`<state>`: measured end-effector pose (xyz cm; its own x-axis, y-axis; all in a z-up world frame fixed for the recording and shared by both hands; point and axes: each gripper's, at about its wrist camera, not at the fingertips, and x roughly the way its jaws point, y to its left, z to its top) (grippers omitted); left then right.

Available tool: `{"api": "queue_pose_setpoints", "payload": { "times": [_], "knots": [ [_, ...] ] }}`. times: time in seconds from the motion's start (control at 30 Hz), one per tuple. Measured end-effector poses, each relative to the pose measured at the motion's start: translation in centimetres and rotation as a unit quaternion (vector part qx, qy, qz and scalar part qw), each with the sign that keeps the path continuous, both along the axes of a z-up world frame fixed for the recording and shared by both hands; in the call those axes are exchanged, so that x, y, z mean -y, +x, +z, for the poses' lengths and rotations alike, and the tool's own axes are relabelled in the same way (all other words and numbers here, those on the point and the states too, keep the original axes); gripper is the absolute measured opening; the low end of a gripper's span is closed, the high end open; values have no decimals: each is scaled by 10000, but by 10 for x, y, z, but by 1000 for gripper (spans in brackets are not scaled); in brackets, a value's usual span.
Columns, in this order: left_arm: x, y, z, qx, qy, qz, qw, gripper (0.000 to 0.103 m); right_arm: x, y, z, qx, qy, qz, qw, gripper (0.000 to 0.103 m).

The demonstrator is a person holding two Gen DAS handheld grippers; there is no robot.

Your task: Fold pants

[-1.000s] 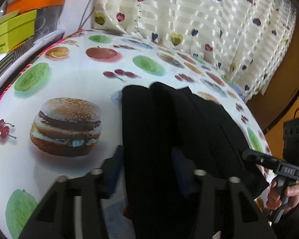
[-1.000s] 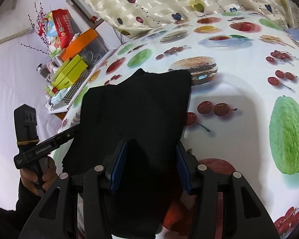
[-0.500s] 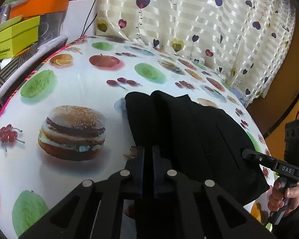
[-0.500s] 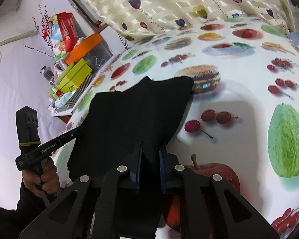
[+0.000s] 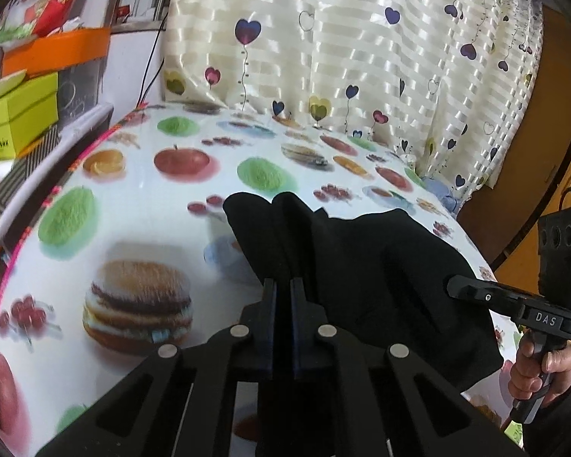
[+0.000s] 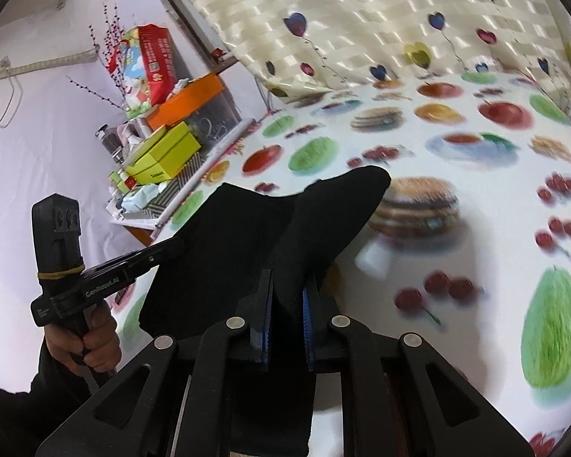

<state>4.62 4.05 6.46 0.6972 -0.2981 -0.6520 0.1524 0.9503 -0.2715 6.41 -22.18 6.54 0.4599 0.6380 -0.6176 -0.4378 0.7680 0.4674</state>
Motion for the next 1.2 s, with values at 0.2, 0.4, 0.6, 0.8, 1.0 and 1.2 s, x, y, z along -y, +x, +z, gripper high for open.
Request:
{"api": "queue_pose_setpoints", "payload": {
  "times": [0.2,0.4,0.6,0.8,1.0,1.2],
  "knots": [
    [-18,30,16,137,201,137,9996,7,-23,28,15,216,98,124,9996,13],
    [-40,68,22,188,354,296,9988,7,-51,72,16,299,194,251,9991,13],
    [-61,106,4,-1,513,440,9977,7,-72,112,-4,120,108,302,9994,13],
    [-81,121,-34,-426,638,667,9948,8,-69,134,-39,-318,-138,111,9993,21],
    [-90,113,-39,-561,513,815,9938,13,-59,127,-40,-222,-707,-189,9971,27],
    [-77,75,-6,-64,614,855,9944,13,-67,79,-19,429,-1220,32,9916,27]
  ]
}}
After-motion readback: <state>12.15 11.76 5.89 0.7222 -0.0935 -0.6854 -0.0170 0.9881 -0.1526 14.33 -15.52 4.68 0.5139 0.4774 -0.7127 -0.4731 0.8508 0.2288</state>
